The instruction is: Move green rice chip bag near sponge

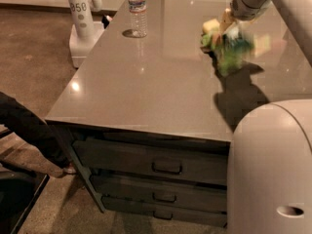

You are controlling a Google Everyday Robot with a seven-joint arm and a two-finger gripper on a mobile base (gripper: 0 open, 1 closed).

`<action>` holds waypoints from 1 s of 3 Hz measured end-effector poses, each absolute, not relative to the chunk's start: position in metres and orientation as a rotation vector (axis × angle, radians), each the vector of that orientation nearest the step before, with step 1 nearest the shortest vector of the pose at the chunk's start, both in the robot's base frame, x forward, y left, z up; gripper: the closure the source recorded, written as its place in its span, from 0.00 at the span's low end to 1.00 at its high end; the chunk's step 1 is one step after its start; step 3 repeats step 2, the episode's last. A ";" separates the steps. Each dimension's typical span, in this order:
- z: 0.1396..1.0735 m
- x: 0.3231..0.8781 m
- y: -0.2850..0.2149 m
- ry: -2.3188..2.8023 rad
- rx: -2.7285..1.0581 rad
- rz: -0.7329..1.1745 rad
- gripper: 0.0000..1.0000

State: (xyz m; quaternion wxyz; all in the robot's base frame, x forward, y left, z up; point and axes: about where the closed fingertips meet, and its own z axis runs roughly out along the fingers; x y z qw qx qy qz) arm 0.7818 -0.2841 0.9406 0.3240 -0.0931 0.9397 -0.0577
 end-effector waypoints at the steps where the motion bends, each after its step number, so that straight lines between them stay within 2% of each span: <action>1: 0.936 0.781 -0.297 2.476 -0.207 -0.176 0.00; 3: 0.935 0.781 -0.298 2.477 -0.203 -0.178 0.00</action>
Offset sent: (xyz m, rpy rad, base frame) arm -0.0006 -0.0126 -0.0045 -0.0083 0.0057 -0.0327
